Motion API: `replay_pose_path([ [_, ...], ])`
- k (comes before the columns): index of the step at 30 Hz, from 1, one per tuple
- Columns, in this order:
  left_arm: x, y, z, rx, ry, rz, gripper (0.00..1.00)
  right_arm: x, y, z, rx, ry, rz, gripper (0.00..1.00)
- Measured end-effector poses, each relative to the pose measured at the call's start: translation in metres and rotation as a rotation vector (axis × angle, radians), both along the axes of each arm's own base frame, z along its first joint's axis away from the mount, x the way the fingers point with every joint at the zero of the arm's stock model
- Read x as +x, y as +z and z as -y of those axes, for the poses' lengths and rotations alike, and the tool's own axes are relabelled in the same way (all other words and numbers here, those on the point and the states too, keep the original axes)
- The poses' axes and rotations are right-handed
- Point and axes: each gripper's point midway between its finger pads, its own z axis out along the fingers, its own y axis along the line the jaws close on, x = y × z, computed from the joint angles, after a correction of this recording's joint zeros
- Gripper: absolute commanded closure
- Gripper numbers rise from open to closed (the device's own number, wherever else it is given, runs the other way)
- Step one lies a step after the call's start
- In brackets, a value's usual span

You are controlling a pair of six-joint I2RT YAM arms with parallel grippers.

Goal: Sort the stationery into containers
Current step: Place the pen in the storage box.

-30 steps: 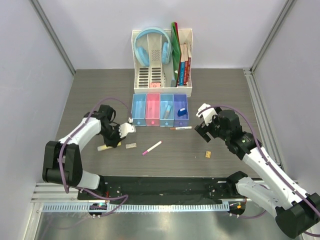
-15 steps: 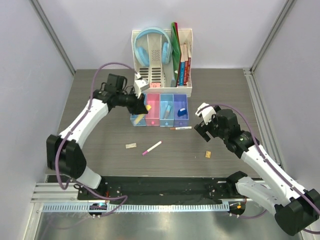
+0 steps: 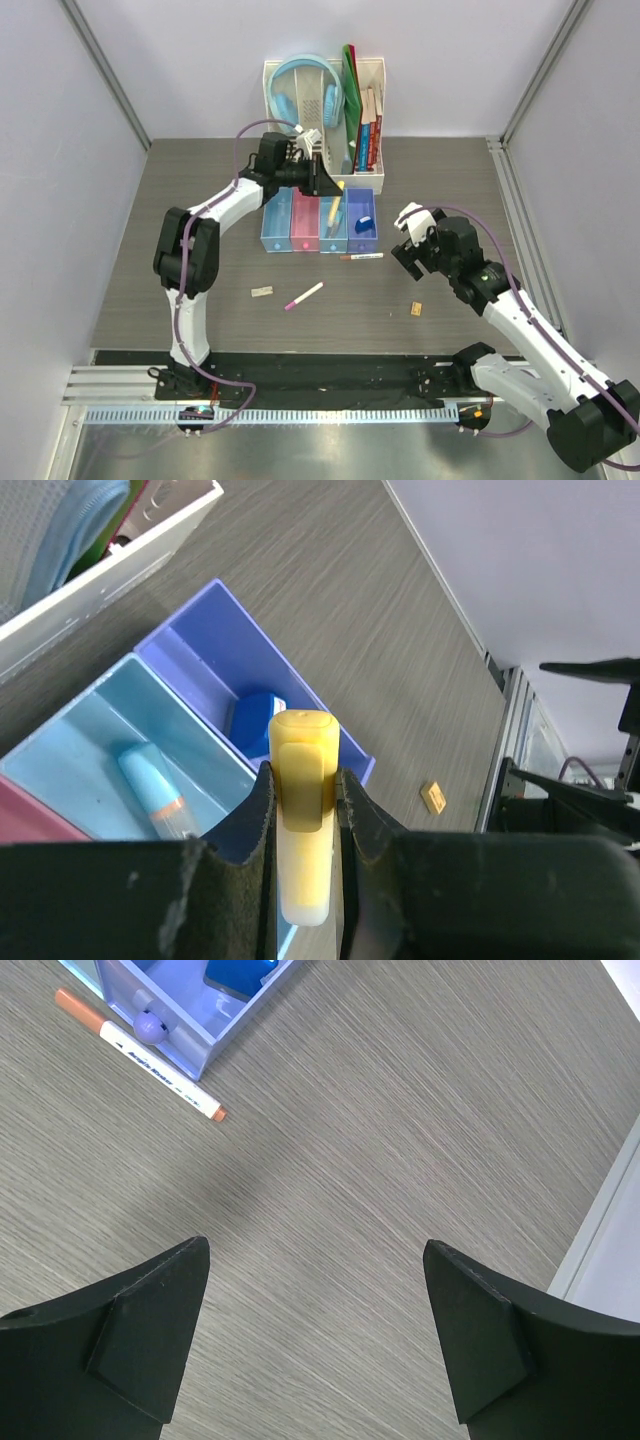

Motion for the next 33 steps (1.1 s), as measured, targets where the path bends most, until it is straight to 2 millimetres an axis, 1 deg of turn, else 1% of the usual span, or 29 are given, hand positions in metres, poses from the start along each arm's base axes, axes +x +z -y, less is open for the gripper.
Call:
replay_pose_path([
  [5, 0.013, -0.012, 0.006, -0.03, 0.038, -0.038, 1.0, 0.0, 0.0, 0.0, 0.001, -0.001, 0.001, 0.07],
  [10, 0.023, -0.019, 0.01, -0.038, 0.055, -0.043, 1.0, 0.0, 0.0, 0.0, 0.002, 0.003, -0.001, 0.07],
  [13, 0.028, -0.024, 0.011, -0.036, 0.059, -0.044, 0.93, 0.0, 0.0, -0.001, 0.004, 0.006, -0.001, 0.07],
  [16, 0.029, -0.026, 0.012, -0.032, 0.06, -0.046, 0.83, 0.0, 0.0, -0.002, 0.006, 0.009, -0.002, 0.07],
  [18, 0.03, -0.028, 0.012, -0.028, 0.061, -0.047, 0.8, 0.0, 0.0, -0.002, 0.007, 0.011, -0.002, 0.07],
  [19, 0.031, -0.029, 0.012, -0.026, 0.062, -0.047, 0.73, -0.001, 0.0, -0.002, 0.008, 0.012, -0.002, 0.07],
  [21, 0.031, -0.03, 0.012, -0.022, 0.063, -0.048, 0.69, -0.001, 0.001, -0.002, 0.009, 0.012, -0.001, 0.07],
  [23, 0.032, -0.031, 0.012, -0.019, 0.064, -0.051, 0.62, -0.001, 0.001, -0.002, 0.011, 0.012, 0.002, 0.07],
  [27, 0.031, -0.033, 0.012, -0.013, 0.062, -0.057, 0.55, -0.001, 0.003, -0.003, 0.014, 0.015, 0.006, 0.07],
  [28, 0.031, -0.033, 0.011, -0.012, 0.062, -0.055, 0.51, -0.001, 0.003, -0.003, 0.014, 0.015, 0.007, 0.07],
  [33, 0.031, -0.033, 0.011, -0.01, 0.059, -0.052, 0.5, -0.001, 0.003, -0.003, 0.016, 0.016, 0.009, 0.07],
])
